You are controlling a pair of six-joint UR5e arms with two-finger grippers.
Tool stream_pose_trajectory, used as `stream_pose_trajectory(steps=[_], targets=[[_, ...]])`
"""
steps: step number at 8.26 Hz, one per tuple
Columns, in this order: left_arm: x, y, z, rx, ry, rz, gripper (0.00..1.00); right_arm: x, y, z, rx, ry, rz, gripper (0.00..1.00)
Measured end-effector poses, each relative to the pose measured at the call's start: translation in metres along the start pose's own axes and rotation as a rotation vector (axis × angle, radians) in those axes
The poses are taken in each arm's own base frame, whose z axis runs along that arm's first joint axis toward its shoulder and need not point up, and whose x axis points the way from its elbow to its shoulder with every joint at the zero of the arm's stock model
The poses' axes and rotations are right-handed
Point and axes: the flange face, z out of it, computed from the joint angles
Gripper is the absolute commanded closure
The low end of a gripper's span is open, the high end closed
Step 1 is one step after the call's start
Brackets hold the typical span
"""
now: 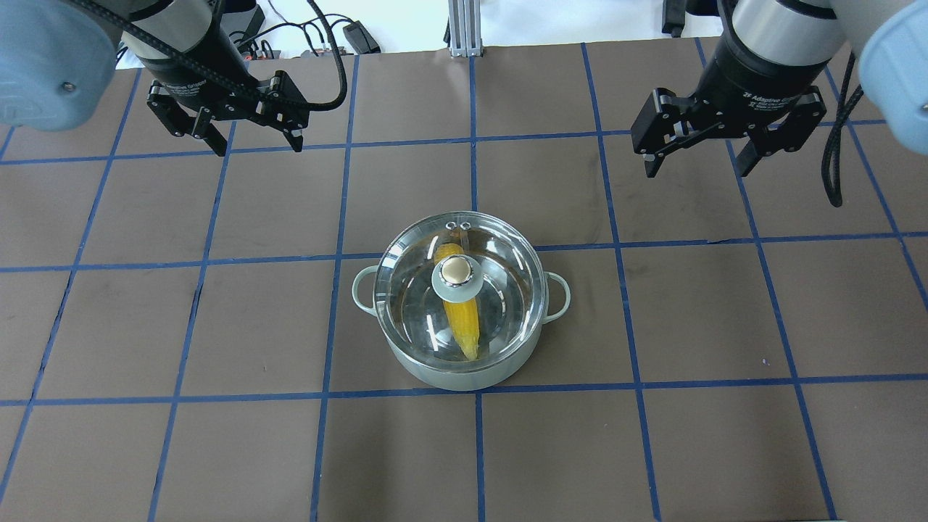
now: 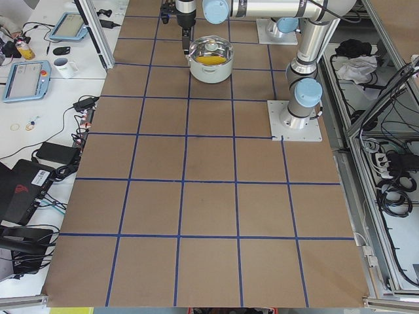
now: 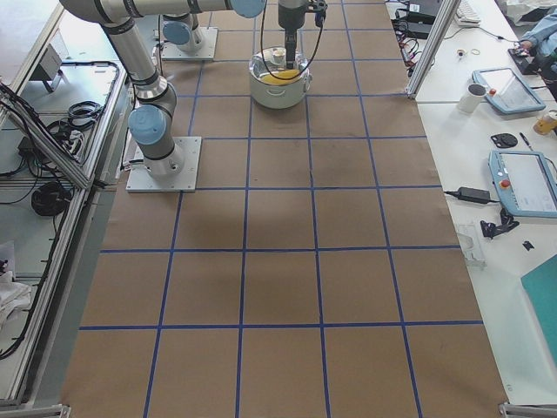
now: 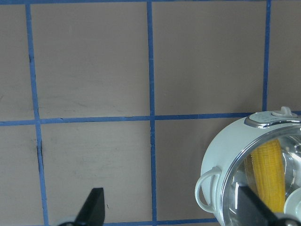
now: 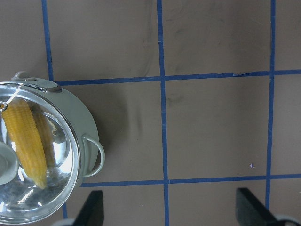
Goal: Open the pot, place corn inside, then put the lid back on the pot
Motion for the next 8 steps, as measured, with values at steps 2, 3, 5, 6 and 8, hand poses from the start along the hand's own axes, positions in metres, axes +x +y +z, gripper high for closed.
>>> stream_pose_trajectory(steps=[2,3,5,6,8], targets=[[-0.0002,-0.0016,0.0027,-0.001,0.001,0.001,0.0,0.0025,0.0005,-0.0002,-0.001,0.003,-0.001,0.0],[-0.0003,-0.0025,0.0042,-0.003,0.001,0.001,0.0,0.0021,0.0008,-0.0001,-0.002,0.0,-0.002,0.0],[-0.0004,-0.0036,0.006,-0.005,0.001,0.001,0.0,0.0017,0.0012,0.0003,-0.005,-0.003,-0.003,0.0],[-0.0004,-0.0037,0.0063,-0.006,0.001,0.001,0.0,0.0015,0.0015,0.0008,-0.008,-0.004,-0.003,0.0],[-0.0004,-0.0038,0.0068,-0.007,0.001,0.001,0.0,0.0015,0.0017,0.0011,-0.01,-0.004,-0.003,0.0]])
